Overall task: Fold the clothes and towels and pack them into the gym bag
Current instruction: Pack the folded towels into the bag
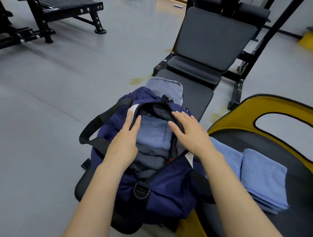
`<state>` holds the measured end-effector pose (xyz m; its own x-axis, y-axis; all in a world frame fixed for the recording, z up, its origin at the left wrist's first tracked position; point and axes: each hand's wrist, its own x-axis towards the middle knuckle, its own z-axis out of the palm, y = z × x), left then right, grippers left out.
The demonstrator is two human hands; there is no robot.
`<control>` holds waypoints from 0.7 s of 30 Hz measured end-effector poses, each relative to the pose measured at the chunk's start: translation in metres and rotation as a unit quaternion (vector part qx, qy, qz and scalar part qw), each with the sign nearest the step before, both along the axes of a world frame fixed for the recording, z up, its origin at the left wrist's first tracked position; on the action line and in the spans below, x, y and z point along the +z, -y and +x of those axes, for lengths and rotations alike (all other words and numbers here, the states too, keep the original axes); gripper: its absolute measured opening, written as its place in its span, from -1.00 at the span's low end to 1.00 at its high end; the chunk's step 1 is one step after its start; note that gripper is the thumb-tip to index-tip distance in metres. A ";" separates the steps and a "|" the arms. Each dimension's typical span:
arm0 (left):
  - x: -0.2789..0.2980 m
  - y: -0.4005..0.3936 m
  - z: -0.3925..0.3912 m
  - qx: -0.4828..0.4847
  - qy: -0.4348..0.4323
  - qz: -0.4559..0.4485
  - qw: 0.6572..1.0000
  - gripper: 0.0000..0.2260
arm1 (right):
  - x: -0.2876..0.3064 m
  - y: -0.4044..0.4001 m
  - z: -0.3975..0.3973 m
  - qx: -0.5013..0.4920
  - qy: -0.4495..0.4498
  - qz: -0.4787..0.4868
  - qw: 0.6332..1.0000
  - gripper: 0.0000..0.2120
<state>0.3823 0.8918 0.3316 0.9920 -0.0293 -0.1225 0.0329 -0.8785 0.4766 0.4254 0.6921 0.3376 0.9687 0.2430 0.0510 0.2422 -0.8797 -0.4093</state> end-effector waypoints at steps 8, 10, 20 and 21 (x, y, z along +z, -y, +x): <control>-0.007 0.014 -0.003 -0.023 0.011 0.025 0.999 -0.23 | -0.011 0.085 -0.039 -0.196 -0.018 0.071 0.978 -0.54; -0.008 0.013 -0.003 -0.022 0.012 0.021 0.999 -0.23 | -0.022 0.104 -0.043 -0.237 -0.029 0.073 0.968 -0.52; -0.011 0.018 -0.001 -0.030 0.009 0.034 0.999 -0.22 | -0.072 0.160 -0.062 -0.396 -0.042 -0.037 0.916 -0.61; -0.012 0.018 -0.001 -0.031 0.011 0.036 0.999 -0.22 | -0.074 0.163 -0.064 -0.410 -0.051 -0.058 0.909 -0.62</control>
